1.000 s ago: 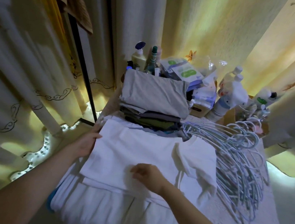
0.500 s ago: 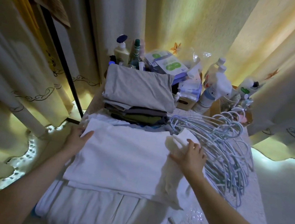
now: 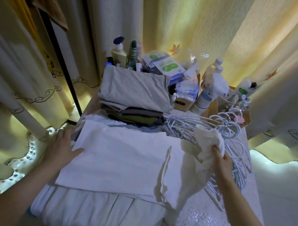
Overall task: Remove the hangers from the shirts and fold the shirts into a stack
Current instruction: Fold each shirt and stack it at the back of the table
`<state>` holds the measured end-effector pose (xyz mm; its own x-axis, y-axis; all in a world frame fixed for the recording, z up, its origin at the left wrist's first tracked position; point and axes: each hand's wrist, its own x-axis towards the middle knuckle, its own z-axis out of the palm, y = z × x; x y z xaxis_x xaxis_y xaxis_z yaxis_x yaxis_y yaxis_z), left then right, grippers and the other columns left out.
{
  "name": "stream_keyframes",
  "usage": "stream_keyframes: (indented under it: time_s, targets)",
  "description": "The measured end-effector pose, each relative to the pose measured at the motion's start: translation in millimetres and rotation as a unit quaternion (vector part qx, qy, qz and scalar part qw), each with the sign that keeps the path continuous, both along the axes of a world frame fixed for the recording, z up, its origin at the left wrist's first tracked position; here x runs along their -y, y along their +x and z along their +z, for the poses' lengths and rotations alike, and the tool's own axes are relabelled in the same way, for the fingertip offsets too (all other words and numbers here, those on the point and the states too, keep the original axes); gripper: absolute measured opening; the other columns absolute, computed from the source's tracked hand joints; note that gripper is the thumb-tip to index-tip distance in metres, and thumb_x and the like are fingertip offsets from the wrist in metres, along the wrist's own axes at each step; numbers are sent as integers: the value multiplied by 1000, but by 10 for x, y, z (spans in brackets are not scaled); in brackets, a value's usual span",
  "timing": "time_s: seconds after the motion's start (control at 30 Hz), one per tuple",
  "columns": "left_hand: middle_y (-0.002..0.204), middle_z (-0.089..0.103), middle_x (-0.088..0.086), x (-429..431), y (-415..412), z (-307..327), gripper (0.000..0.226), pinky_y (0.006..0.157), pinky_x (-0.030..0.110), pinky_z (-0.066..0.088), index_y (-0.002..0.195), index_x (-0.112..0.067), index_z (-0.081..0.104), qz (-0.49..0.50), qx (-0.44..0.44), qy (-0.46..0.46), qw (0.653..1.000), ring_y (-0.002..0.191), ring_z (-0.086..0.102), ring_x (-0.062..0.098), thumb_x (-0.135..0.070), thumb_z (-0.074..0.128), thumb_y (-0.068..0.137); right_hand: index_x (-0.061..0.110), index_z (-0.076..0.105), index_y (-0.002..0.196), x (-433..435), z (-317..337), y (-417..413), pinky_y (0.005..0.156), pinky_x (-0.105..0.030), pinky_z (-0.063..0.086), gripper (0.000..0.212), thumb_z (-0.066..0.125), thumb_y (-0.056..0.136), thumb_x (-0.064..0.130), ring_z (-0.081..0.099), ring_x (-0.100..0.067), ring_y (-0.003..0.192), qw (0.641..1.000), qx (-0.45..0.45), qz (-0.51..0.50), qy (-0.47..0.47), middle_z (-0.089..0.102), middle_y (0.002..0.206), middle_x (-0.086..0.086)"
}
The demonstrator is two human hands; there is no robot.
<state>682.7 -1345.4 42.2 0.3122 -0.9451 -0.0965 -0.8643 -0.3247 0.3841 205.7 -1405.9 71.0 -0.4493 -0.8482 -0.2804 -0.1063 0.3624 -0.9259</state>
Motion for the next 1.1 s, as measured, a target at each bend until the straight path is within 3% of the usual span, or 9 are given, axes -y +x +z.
stream_keyframes:
  time_s: [0.07, 0.17, 0.27, 0.43, 0.57, 0.7, 0.8, 0.97, 1.1]
  targets:
    - [101, 55, 17, 18, -145, 26, 48, 76, 41, 46, 112, 2, 53, -6, -14, -105, 994, 93, 53, 37, -11, 79, 73, 6, 68, 99, -48, 64, 77, 64, -31, 52, 23, 59, 91, 26, 64, -22, 68, 998, 61, 8, -8, 69, 82, -12]
    - [87, 63, 10, 134, -410, 189, 12, 60, 26, 47, 103, -6, 55, 71, -382, -37, 921, 74, 62, 28, -11, 59, 92, 16, 70, 79, -111, 233, 508, 55, -29, 52, 20, 61, 90, 30, 64, -20, 60, 992, 95, 78, -25, 70, 70, -6]
    - [104, 67, 18, 196, -545, 382, 44, 73, 39, 53, 113, -5, 55, 109, -642, 108, 751, 87, 68, 31, -40, 32, 100, 27, 69, 72, -173, 419, 1258, 54, -19, 45, 22, 58, 92, 28, 56, -3, 58, 979, 64, 185, -54, 66, 63, 12]
    - [117, 66, 18, 162, -430, 509, 84, 82, 46, 55, 125, -10, 57, 106, -739, 75, 661, 106, 65, 33, -76, 38, 76, 19, 64, 92, -426, 609, 2609, 69, -20, 43, 16, 55, 94, 31, 51, 5, 70, 894, -8, 428, -131, 61, 83, 12]
    - [131, 55, 11, 125, -152, 347, 80, 103, 47, 43, 135, -14, 49, 228, -622, 82, 744, 123, 53, 35, -69, 52, 78, 23, 29, 147, -548, 327, 3068, 112, -36, 28, 69, 60, 89, 41, 33, -21, 137, 772, -166, 612, -44, 34, 151, -5]
    - [118, 65, 14, 23, -29, 77, 32, 79, 34, 51, 114, -12, 60, 204, -521, 41, 827, 89, 64, 19, -19, 71, 84, 12, 47, 134, -484, 26, 2587, 103, -30, 36, 43, 56, 93, 19, 47, -27, 123, 900, -133, 413, -42, 48, 137, -7]
    - [117, 66, 15, 49, 52, 21, 19, 76, 32, 51, 106, -16, 62, 168, -499, 15, 850, 88, 65, 19, -11, 65, 89, 7, 55, 122, -361, -171, 2010, 95, -35, 39, 34, 57, 88, 9, 51, -32, 110, 944, -222, 241, -36, 53, 122, -14]
    - [112, 66, 14, 204, 122, 147, 18, 69, 29, 52, 110, -12, 63, 129, -543, 46, 829, 82, 67, 17, -10, 58, 92, 9, 48, 133, -150, -285, 1563, 97, -35, 39, 42, 56, 92, 15, 48, -29, 121, 939, -207, 271, 40, 49, 135, -11]
    - [113, 70, 8, 285, 189, 277, 33, 85, 34, 54, 115, -14, 64, 83, -503, 179, 842, 98, 68, 21, -29, 67, 86, 7, 41, 139, 297, -177, 1533, 101, -37, 37, 50, 44, 91, -4, 43, -32, 125, 864, -270, 426, -2, 48, 139, -12]
